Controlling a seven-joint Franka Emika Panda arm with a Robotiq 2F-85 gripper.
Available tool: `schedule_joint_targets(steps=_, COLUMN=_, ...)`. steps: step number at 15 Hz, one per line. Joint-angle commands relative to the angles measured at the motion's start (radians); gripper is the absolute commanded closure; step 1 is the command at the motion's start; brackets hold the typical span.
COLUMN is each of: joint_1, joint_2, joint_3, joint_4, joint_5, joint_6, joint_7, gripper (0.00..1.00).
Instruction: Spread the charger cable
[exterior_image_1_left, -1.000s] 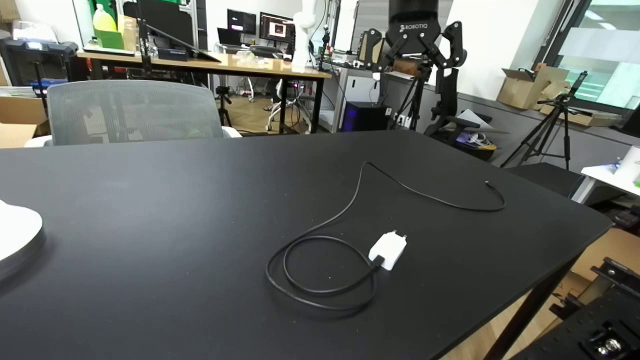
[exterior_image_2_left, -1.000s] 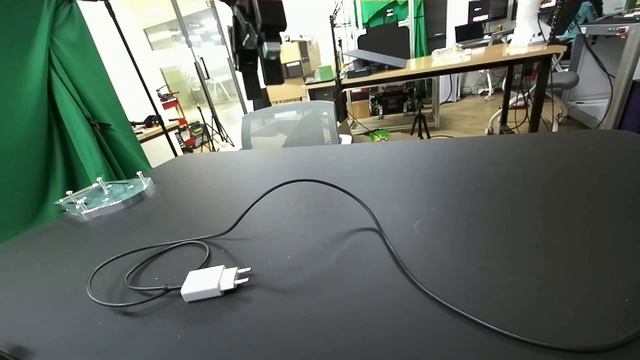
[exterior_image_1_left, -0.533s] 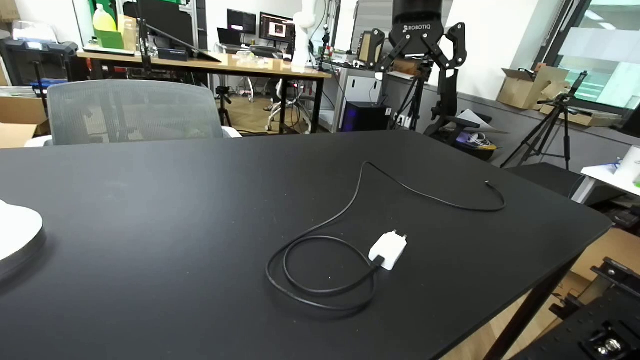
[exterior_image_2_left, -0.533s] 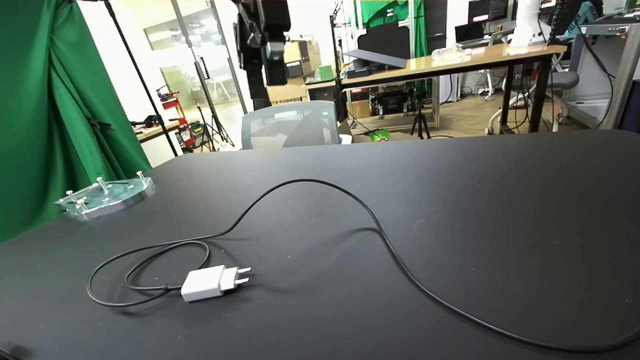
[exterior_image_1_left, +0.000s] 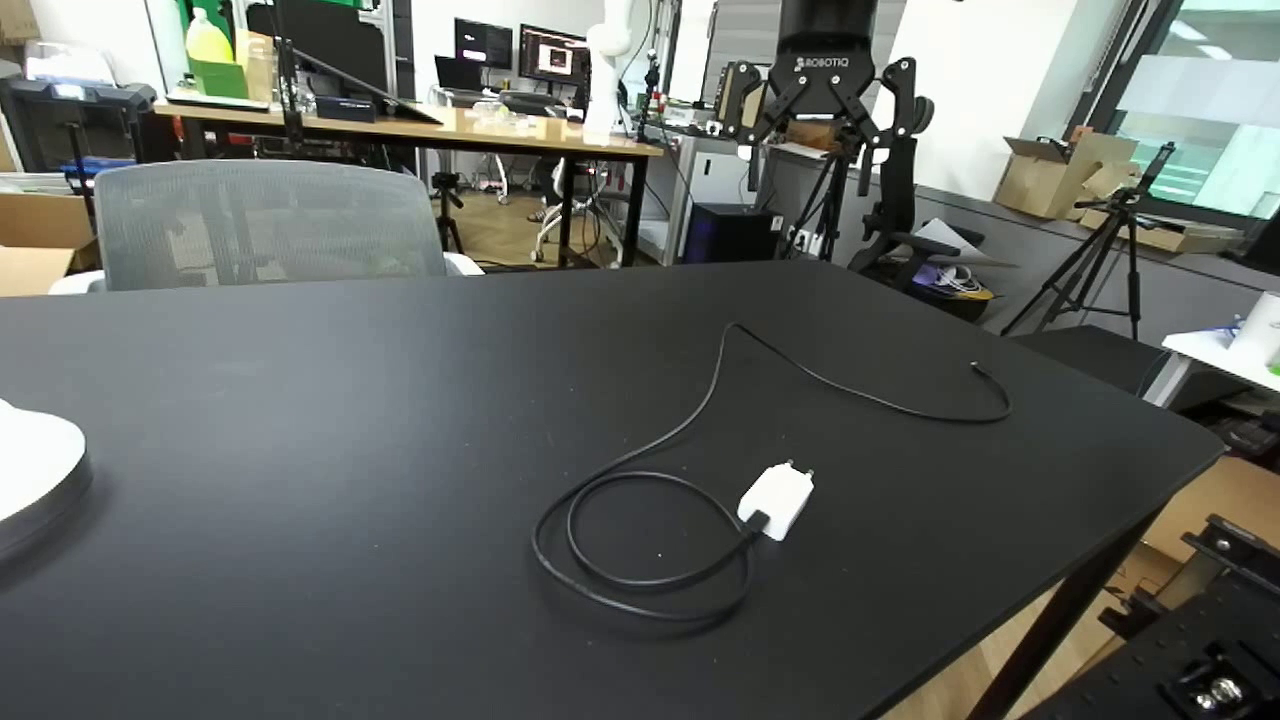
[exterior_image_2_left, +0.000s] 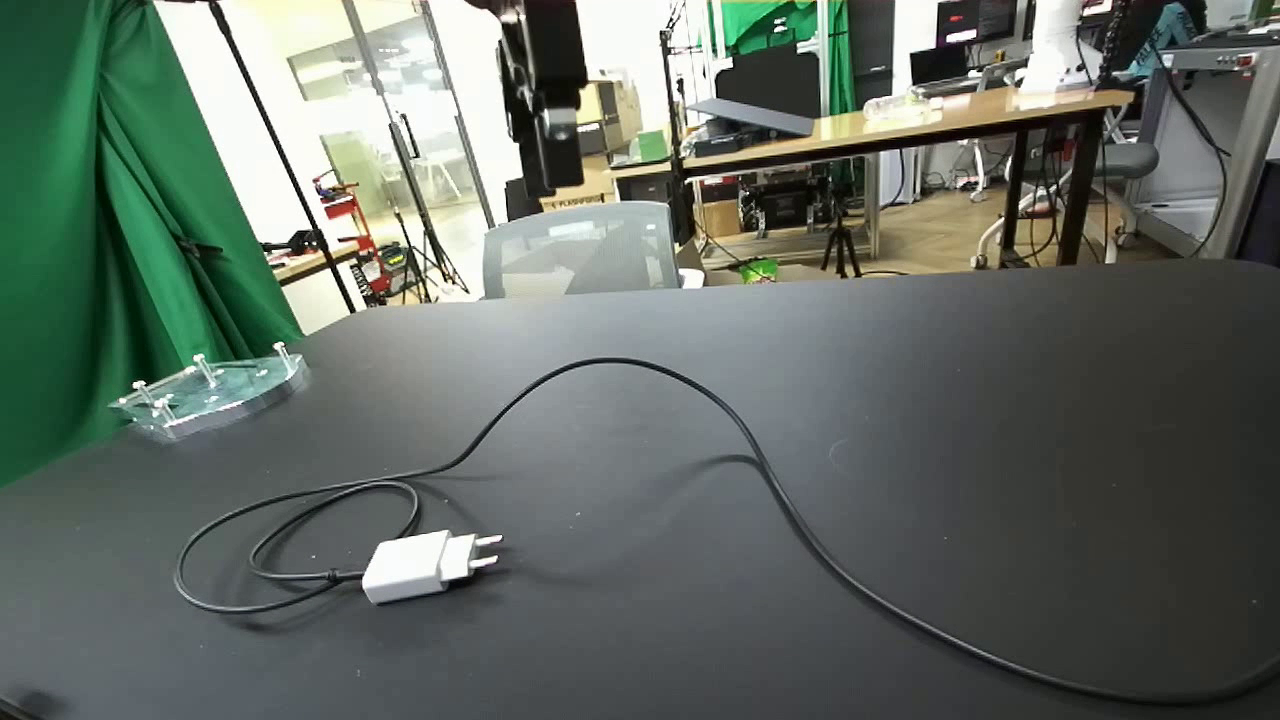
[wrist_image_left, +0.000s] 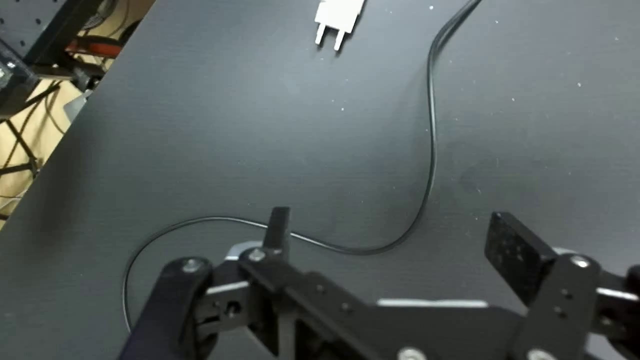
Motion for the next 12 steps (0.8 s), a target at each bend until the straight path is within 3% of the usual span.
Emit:
schedule_joint_targets(steps=1, joint_1=-0.03, joint_2=0.058, joint_3=-0.01, joint_4=-0.004, joint_5=0.083, joint_6=0.112, joint_7=0.091, gripper=0.0)
schedule_joint_targets(steps=12, joint_1=-0.03, joint_2=0.345, joint_3=-0.056, joint_4=0.031, joint_5=0.353, joint_6=0.565, joint_7=0.298, gripper=0.0)
